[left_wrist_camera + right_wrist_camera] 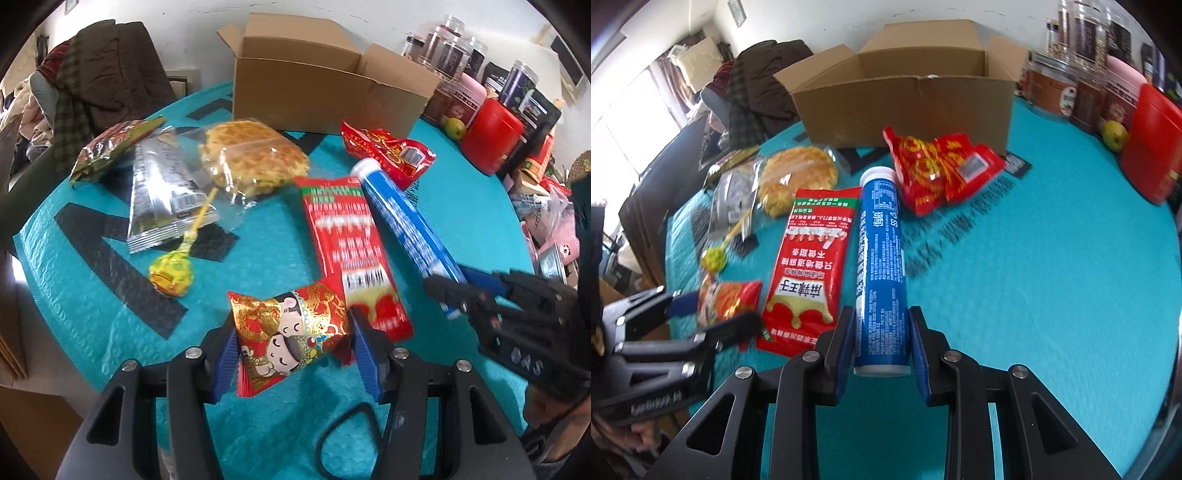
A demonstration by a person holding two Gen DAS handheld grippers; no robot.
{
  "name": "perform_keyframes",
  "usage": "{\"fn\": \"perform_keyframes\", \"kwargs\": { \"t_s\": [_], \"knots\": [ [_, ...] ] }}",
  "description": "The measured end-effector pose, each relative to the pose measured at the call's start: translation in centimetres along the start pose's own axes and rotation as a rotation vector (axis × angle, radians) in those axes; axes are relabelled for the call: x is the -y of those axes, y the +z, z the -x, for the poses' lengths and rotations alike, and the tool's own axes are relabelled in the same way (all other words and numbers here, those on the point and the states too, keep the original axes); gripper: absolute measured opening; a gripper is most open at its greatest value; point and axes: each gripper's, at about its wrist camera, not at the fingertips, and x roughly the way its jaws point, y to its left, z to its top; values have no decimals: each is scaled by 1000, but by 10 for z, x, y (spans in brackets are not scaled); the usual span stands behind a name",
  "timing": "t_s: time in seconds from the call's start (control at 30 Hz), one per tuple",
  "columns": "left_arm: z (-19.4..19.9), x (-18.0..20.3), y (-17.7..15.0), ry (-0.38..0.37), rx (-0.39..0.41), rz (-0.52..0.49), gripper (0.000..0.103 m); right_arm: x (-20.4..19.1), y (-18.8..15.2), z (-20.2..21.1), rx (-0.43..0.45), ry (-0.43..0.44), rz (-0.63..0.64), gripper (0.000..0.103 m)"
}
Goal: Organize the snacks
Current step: 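Grasp the red cartoon snack bag with the left tool while the right tool grasps the blue tube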
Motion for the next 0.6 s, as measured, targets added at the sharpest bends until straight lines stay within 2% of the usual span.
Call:
{"fn": "perform_keyframes", "kwargs": {
  "t_s": [0.27, 0.33, 0.37, 0.6],
  "knots": [
    [-1, -1, -5, 10, -5, 1, 55, 9, -25, 12, -46, -14, -20, 30],
    [-2, 0, -3, 11, -5, 1, 55, 11, -21, 11, -44, -33, -20, 44],
    [-2, 0, -3, 11, -4, 1, 55, 11, -18, 9, -37, -47, -14, 46],
    [-2, -5, 0, 18, -4, 17, 55, 1, -1, -5, -31, -66, 60, 47]
  ]
}}
